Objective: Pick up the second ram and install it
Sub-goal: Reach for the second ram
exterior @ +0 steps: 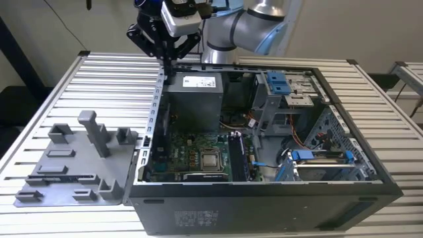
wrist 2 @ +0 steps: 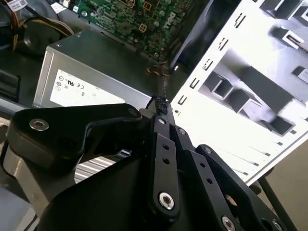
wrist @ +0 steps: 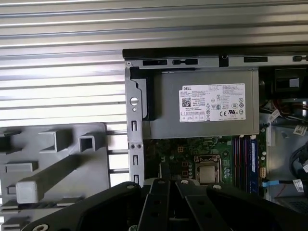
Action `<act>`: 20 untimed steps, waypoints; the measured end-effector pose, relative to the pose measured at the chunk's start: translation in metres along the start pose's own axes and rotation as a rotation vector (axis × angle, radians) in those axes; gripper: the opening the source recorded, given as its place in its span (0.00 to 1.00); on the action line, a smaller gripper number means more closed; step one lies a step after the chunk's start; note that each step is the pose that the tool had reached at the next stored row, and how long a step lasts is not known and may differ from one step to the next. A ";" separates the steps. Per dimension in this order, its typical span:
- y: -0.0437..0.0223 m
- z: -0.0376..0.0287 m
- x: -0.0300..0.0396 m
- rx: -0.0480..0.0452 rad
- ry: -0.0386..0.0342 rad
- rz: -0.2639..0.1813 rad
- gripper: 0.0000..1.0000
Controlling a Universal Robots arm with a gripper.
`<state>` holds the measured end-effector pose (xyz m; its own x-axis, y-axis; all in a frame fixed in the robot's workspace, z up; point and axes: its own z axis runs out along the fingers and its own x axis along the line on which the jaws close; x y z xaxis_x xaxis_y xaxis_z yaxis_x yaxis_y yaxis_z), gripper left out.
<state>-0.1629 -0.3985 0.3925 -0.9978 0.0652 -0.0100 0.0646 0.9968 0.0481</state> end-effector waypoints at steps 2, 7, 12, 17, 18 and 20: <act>-0.0004 0.0000 0.0058 0.0004 0.0057 0.000 0.11; -0.0014 -0.0001 0.0220 0.0009 0.0134 -0.001 0.11; -0.0026 0.0000 0.0392 0.0008 0.0135 -0.004 0.11; -0.0052 0.0004 0.0537 -0.0011 0.0139 -0.009 0.11; -0.0059 0.0005 0.0567 -0.0014 0.0139 -0.010 0.11; -0.0075 0.0009 0.0625 -0.0020 0.0141 -0.012 0.11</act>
<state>-0.2257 -0.4018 0.3907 -0.9986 0.0530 0.0035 0.0531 0.9973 0.0501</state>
